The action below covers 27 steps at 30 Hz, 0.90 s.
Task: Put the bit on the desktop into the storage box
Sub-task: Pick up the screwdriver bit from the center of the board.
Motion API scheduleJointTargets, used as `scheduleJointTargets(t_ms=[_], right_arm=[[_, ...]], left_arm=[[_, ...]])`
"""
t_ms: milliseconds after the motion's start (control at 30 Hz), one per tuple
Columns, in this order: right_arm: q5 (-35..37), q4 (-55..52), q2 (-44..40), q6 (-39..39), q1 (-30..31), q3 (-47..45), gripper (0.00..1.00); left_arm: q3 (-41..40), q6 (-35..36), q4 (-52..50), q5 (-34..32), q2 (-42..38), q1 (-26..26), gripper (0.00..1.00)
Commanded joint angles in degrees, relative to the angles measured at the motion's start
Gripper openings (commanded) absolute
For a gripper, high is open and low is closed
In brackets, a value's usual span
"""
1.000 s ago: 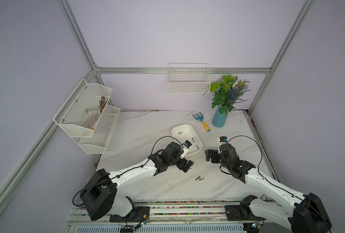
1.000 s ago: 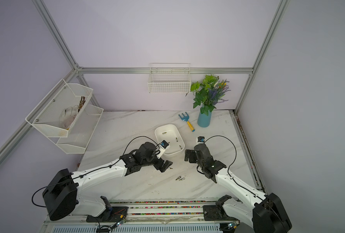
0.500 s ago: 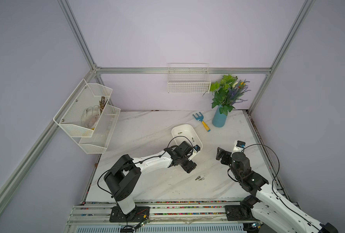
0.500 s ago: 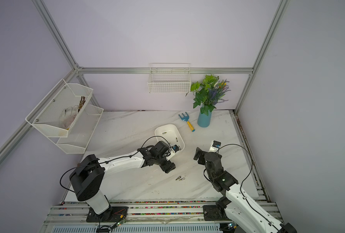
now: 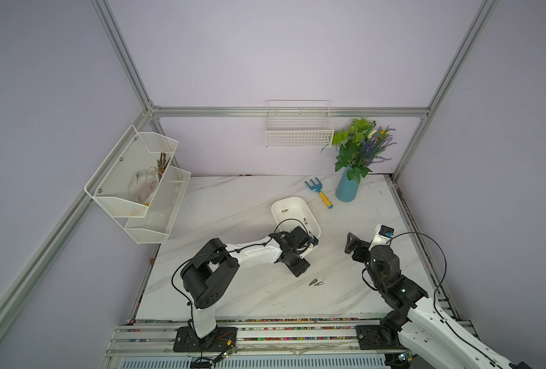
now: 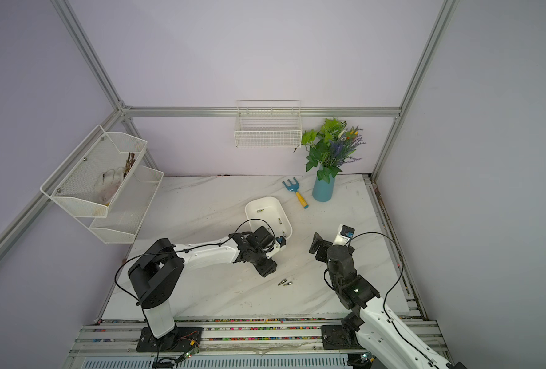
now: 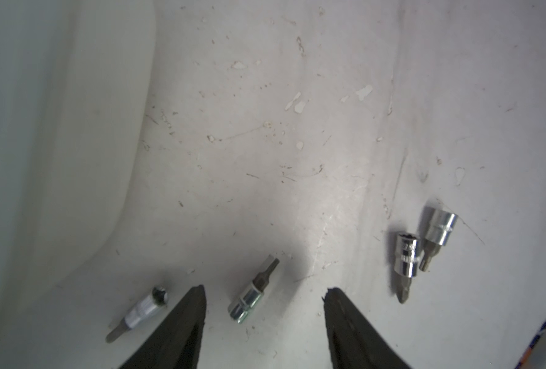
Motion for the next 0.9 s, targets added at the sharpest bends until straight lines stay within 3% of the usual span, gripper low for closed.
scheduleJointTargets(t_ms=[0, 433, 867], right_arm=[[1.0, 1.5, 0.0, 0.4, -0.2, -0.1, 1.0], [0.9, 1.5, 0.1, 0.3, -0.2, -0.2, 1.0], [0.9, 1.5, 0.0, 0.3, -0.3, -0.2, 1.0]], left_arm=[[2.0, 0.3, -0.8, -0.7, 0.6, -0.5, 0.61], [3.4, 0.5, -3.4, -1.8, 2.8, -1.8, 0.5], [5.0, -1.0, -8.8, -4.4, 4.0, -3.0, 0.32]])
